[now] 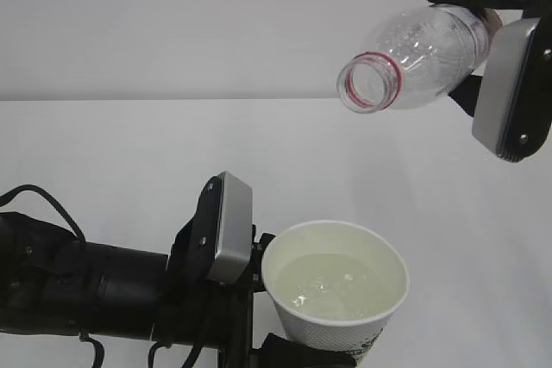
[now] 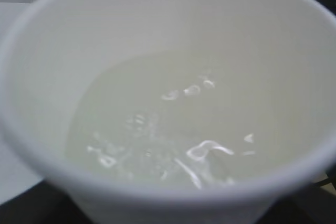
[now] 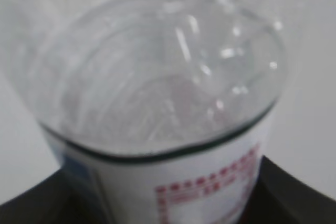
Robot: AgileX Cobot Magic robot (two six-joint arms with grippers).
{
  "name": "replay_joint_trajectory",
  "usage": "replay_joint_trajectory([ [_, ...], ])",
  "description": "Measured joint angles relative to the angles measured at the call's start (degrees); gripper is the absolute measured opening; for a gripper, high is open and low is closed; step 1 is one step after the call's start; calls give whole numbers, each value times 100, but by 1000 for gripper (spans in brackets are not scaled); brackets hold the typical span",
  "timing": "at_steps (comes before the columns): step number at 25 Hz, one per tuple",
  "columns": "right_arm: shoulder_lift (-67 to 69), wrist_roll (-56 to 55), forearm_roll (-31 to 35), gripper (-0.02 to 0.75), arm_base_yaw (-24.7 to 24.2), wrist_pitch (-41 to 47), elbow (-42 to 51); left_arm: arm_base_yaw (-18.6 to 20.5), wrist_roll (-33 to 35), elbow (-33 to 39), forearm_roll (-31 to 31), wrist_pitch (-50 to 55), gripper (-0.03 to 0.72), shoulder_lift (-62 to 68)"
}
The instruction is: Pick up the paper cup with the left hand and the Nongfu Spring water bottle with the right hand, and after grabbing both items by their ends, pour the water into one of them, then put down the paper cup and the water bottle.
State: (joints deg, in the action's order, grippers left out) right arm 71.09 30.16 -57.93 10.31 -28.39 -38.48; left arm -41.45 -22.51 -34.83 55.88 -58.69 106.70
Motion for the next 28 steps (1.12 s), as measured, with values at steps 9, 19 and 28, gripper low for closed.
replay_joint_trajectory([
  [9, 0, -769, 0, 484, 0, 0, 0, 0, 0, 0, -26, -13, 543, 0],
  [19, 0, -1897, 0, 484, 0, 0, 0, 0, 0, 0, -86, -13, 543, 0],
  [28, 0, -2760, 0, 484, 0, 0, 0, 0, 0, 0, -96, -13, 543, 0],
])
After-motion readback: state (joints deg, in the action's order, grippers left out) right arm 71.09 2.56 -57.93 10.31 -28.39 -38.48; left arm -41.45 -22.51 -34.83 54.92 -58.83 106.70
